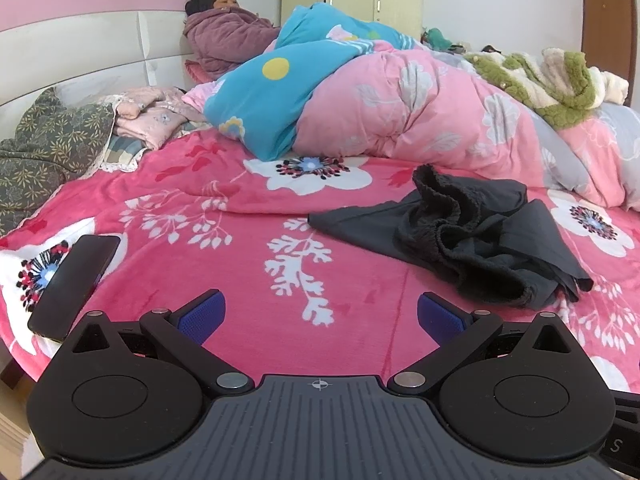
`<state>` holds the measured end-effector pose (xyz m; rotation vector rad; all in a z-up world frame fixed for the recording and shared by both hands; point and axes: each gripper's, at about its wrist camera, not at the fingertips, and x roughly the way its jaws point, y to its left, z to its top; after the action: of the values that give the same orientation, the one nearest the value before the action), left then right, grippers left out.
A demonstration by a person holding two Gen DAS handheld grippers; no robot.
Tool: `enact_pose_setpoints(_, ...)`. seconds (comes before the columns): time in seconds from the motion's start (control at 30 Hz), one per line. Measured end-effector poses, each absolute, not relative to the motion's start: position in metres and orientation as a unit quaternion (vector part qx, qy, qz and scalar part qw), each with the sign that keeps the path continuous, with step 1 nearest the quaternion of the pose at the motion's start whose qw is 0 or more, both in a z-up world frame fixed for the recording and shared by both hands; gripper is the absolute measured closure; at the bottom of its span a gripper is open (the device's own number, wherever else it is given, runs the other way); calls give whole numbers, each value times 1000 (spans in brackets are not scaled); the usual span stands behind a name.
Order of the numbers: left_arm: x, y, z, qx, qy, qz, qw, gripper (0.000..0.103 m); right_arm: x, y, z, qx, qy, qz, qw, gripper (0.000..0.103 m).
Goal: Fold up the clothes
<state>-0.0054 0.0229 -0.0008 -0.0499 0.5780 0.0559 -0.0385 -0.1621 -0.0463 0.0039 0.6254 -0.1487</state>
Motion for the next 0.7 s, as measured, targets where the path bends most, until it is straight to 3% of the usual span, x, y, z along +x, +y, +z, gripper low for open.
enact_pose_setpoints(0.7,-2,18,-7,-18,291,26,956,0,-33,-165,-50,6,311,-76,948,0)
